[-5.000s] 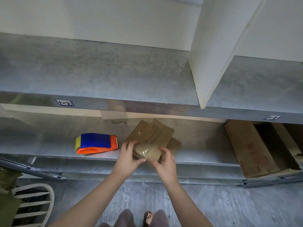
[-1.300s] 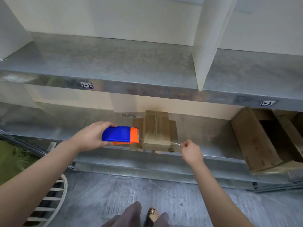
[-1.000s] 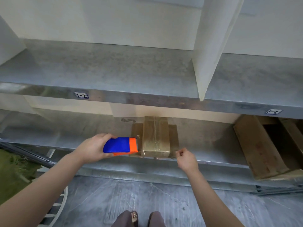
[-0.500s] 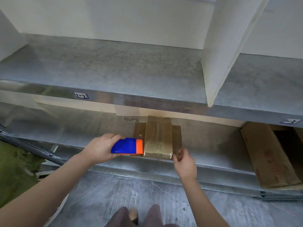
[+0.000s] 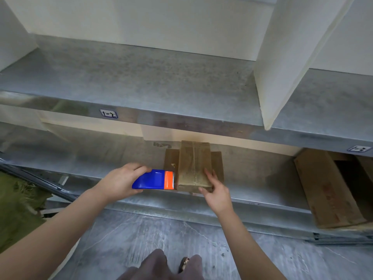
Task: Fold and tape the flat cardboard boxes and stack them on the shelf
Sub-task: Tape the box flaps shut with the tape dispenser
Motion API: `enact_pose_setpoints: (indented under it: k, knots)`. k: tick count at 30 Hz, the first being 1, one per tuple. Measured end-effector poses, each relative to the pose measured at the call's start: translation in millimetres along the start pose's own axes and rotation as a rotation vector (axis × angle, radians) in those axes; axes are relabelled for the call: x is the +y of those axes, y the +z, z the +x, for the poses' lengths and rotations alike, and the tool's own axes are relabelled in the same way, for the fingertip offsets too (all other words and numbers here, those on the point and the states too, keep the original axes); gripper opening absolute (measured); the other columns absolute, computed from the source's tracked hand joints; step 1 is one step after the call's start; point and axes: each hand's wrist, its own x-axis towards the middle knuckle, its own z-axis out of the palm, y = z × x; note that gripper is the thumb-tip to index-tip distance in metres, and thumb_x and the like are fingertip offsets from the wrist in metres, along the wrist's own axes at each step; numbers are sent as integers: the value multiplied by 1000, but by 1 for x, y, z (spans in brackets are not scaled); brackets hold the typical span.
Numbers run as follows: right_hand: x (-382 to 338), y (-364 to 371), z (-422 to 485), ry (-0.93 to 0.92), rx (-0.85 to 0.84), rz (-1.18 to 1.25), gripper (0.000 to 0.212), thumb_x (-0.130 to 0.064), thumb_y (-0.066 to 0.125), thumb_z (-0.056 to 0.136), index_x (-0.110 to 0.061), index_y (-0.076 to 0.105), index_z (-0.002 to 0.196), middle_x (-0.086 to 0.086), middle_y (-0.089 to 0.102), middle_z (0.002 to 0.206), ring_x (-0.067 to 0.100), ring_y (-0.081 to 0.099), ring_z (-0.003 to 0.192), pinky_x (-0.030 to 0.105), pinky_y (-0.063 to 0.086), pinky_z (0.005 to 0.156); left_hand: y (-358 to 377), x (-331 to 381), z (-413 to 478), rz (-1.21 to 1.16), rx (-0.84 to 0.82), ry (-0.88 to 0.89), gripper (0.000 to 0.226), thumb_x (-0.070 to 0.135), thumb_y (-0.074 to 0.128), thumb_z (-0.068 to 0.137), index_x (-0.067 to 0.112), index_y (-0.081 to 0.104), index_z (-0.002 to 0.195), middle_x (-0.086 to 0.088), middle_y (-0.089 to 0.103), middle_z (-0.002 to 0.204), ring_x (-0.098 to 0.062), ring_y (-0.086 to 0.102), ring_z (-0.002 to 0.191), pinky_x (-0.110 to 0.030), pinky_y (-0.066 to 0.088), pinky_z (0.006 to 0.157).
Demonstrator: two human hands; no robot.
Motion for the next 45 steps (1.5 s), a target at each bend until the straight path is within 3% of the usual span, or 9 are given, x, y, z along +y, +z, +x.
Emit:
enact_pose_setpoints:
  k: [5, 9, 11, 17, 22, 33, 38, 41, 45]
  knots:
    - [3, -2, 8, 39, -17, 59, 70, -31, 77, 81, -56, 42, 137, -15, 34, 154, 8, 54, 124, 13, 36, 100, -9, -23, -6, -12, -42, -17, 63, 39, 75, 78, 32, 49, 135, 12, 51, 128, -10, 50, 117, -28, 50, 82]
    - [3, 3, 11, 57, -18, 99, 72, -32, 78, 80, -63, 40, 133, -16, 38, 152, 10, 63, 100, 36, 53, 97, -11, -30, -3, -3, -54, -26, 63, 41, 73, 79, 34, 48, 136, 13, 52, 128, -10, 51, 116, -26, 48, 80]
    - [4, 4, 12, 70, -22, 122, 72, -32, 78, 79, -67, 39, 129, -17, 39, 151, 12, 63, 105, 41, 57, 90, -9, -28, -1, 33, -71, -30, 63, 45, 71, 80, 35, 46, 137, 13, 53, 128, -10, 51, 116, -27, 49, 80]
    - [3, 4, 12, 78, -30, 163, 74, -31, 78, 79, -65, 39, 131, -16, 40, 151, 16, 61, 114, 41, 58, 88, 11, 0, 20, 116, -167, -48, 60, 48, 64, 83, 35, 43, 137, 5, 56, 122, -18, 55, 110, -31, 48, 76]
    - [2, 5, 12, 84, -43, 259, 73, -20, 77, 82, -56, 43, 136, -13, 36, 154, 12, 64, 103, 28, 61, 63, 14, 4, 28, 98, -178, -86, 61, 46, 67, 81, 32, 46, 136, 0, 60, 116, -20, 58, 105, -27, 43, 71]
    - [0, 5, 11, 103, -55, 295, 74, -17, 76, 84, -54, 42, 138, -13, 32, 156, 17, 61, 113, 29, 61, 65, 17, 16, 30, 131, -163, -181, 63, 40, 69, 79, 33, 47, 137, -1, 62, 117, -22, 59, 106, -32, 50, 80]
    - [3, 6, 12, 86, -37, 252, 73, -22, 77, 83, -59, 41, 135, -16, 33, 154, -1, 63, 90, 32, 62, 73, 9, 10, 32, 115, -156, -193, 61, 43, 70, 77, 39, 49, 134, 5, 62, 119, -18, 58, 109, -31, 51, 78]
    - [6, 6, 13, 85, -42, 283, 74, -21, 76, 83, -63, 40, 132, -17, 31, 155, -1, 60, 95, 31, 62, 73, -1, -7, 31, 210, -126, -234, 49, 46, 66, 78, 40, 55, 126, 4, 63, 114, -22, 61, 104, -31, 52, 77]
    - [7, 4, 13, 78, -50, 273, 73, -23, 76, 83, -62, 41, 133, -18, 33, 154, 4, 62, 101, 31, 62, 70, -8, -38, 25, 223, -180, -293, 60, 44, 67, 79, 42, 48, 136, 6, 58, 124, -21, 57, 111, -30, 49, 80]
